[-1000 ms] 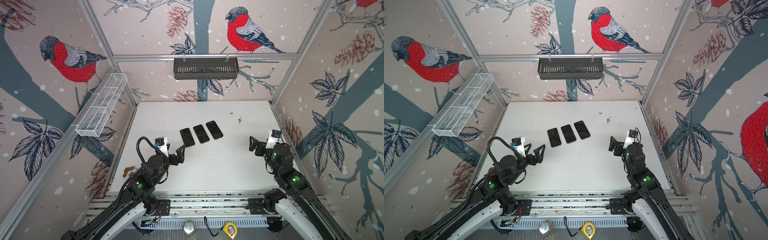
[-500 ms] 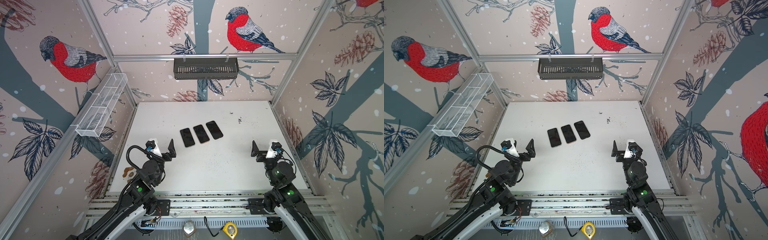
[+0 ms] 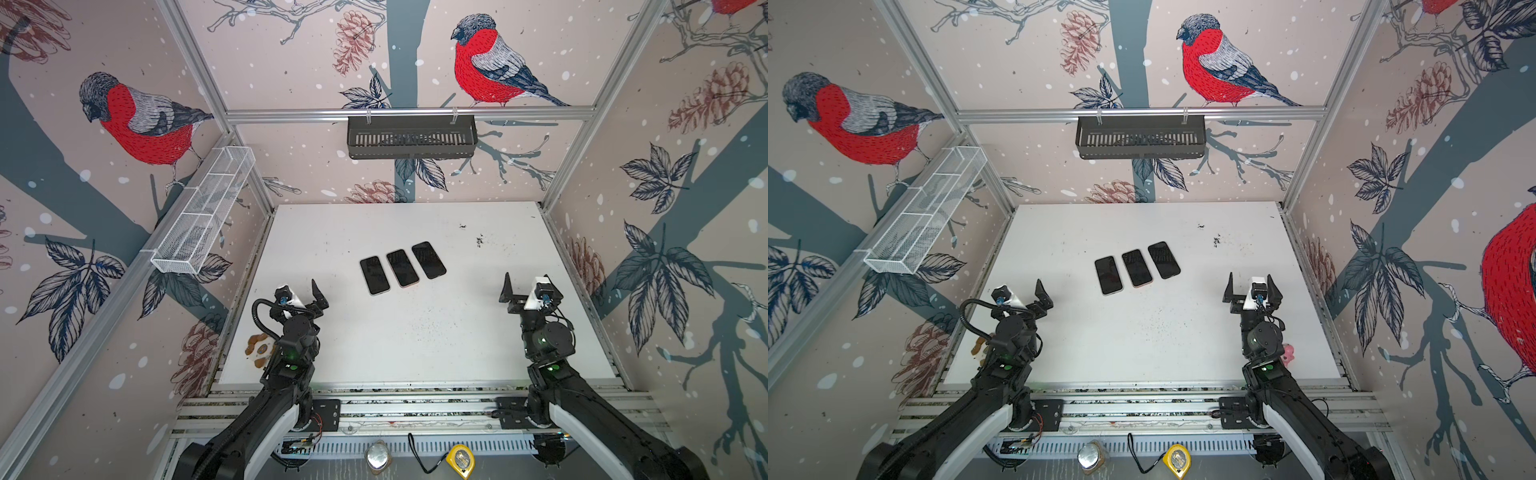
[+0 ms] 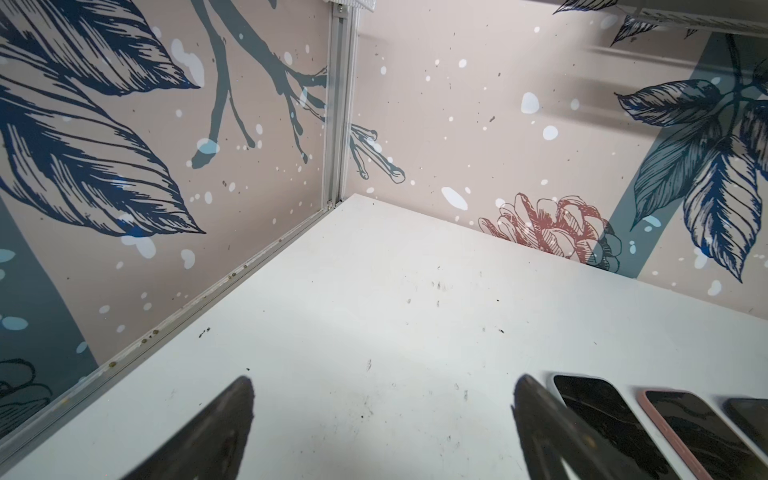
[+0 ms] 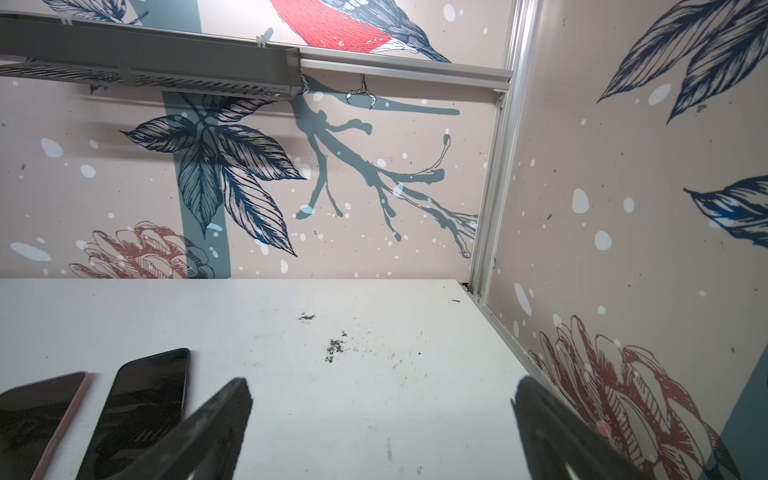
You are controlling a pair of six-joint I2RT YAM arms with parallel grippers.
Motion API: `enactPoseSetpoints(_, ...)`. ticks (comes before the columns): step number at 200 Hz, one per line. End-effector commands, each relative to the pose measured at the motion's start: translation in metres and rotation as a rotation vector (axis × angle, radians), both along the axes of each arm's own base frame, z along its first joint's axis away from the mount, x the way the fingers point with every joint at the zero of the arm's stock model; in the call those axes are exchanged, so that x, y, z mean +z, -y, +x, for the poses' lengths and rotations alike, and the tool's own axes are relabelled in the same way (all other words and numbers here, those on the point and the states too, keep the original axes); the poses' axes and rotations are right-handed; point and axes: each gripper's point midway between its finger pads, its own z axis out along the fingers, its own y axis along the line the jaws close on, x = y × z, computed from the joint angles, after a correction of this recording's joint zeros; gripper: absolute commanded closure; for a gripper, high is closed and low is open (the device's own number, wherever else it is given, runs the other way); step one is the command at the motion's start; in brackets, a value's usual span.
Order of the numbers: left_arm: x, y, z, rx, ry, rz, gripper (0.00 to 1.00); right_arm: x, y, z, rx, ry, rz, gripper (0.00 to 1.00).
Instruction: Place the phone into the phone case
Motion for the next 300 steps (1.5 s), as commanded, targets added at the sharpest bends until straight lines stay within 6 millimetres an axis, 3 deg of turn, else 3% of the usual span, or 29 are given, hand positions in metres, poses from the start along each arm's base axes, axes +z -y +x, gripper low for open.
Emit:
enactPoseSetpoints(1,0.028,0.004,0.009,-0.022,0.101,0.049,0.03,-0.043,0.015,-0.021,-0.035,-0.013,0.005,0.00)
enactPoseSetpoints(39,0.012,0.005,0.032,-0.013,0.023,0.154,0.03,-0.042,0.027,-0.008,-0.075,-0.021,0.013,0.00)
enactPoseSetpoints(57,0.003,0.006,0.043,-0.017,-0.005,0.189,0.03,-0.032,0.035,-0.007,-0.110,0.035,0.044,0.00)
enactPoseSetpoints(72,0.000,0.002,0.052,0.003,-0.023,0.218,0.03,-0.038,0.044,-0.006,-0.138,0.034,0.100,0.00)
enactPoseSetpoints(105,-0.005,-0.001,0.068,-0.004,-0.062,0.225,0.03,-0.056,0.040,0.017,-0.128,-0.039,0.074,0.00)
enactPoseSetpoints(127,-0.009,0.000,0.076,-0.011,-0.093,0.227,0.03,-0.055,0.043,0.020,-0.153,-0.036,0.082,0.00)
enactPoseSetpoints(151,-0.011,0.003,0.076,-0.033,-0.090,0.218,0.03,-0.055,0.043,0.020,-0.155,-0.034,0.081,0.00)
enactPoseSetpoints(188,-0.009,-0.006,0.041,-0.005,0.072,0.184,0.03,-0.055,0.043,0.021,-0.159,-0.035,0.081,0.00)
enactPoseSetpoints(206,-0.012,-0.006,0.048,0.000,0.052,0.190,0.03,-0.056,0.054,0.031,-0.229,-0.034,0.095,0.00)
enactPoseSetpoints(226,-0.027,-0.005,0.081,0.006,-0.077,0.195,0.02,-0.065,0.046,0.046,-0.227,-0.103,0.065,0.00)
enactPoseSetpoints(245,-0.028,-0.008,0.080,0.007,-0.078,0.183,0.02,-0.078,0.047,0.066,-0.217,-0.189,0.073,0.00)
enactPoseSetpoints(267,-0.028,-0.008,0.079,0.005,-0.073,0.181,0.02,-0.090,0.044,0.090,-0.092,-0.279,0.111,0.00)
enactPoseSetpoints(300,-0.027,-0.008,0.078,0.005,-0.071,0.178,0.02,-0.090,0.045,0.090,-0.082,-0.278,0.111,0.00)
